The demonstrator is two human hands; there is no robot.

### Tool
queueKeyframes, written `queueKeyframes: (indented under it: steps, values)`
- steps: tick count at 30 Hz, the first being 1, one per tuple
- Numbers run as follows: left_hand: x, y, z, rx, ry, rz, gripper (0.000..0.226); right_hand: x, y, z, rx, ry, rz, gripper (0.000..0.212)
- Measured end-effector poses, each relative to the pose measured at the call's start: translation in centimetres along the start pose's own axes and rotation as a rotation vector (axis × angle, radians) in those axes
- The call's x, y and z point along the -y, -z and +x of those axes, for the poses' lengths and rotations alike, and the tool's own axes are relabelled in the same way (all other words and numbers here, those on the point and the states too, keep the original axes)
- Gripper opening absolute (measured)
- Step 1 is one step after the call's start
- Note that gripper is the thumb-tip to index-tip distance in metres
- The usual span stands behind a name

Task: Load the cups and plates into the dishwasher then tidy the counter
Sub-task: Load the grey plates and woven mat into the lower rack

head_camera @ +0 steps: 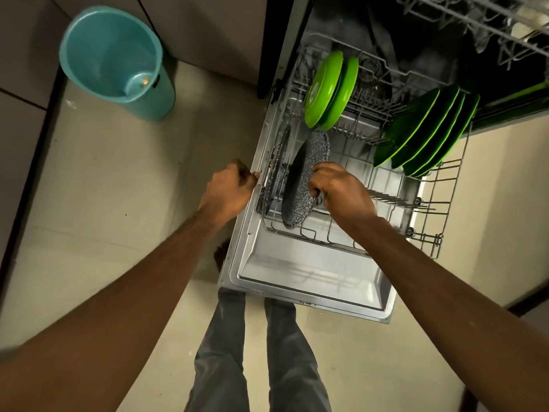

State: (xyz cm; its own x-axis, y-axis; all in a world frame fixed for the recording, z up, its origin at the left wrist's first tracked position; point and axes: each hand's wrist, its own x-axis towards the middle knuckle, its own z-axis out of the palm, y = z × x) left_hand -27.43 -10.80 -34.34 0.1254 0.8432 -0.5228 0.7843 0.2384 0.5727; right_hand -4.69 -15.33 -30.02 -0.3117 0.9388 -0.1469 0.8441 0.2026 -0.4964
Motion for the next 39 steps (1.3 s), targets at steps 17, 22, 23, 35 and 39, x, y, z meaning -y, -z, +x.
queueKeyframes:
  steps: [17, 22, 23, 35, 39]
  values:
    - [2.6, 0.9, -1.2, 0.037, 0.050, -0.040, 0.015, 3.0, -3.8, 2.1, -0.004, -0.199, 0.109, 0.052]
    - [1.4, 2.6, -1.9, 0.049, 0.037, -0.055, 0.011, 4.8, -3.7, 1.4, -0.145, -0.325, 0.172, 0.055]
    - [1.1, 2.9, -2.1, 0.044, 0.033, -0.052, 0.011, 5.0, -3.6, 1.2, -0.154, -0.347, 0.182, 0.052]
    - [-2.8, 10.4, -9.3, -0.036, -0.144, 0.086, 0.020, 13.3, 2.5, -1.4, -0.300, -0.475, 0.234, 0.013]
    - [-3.6, 13.0, -12.9, -0.129, -0.214, 0.158, 0.035, 17.2, 4.4, -1.5, -0.334, -0.441, 0.288, 0.010]
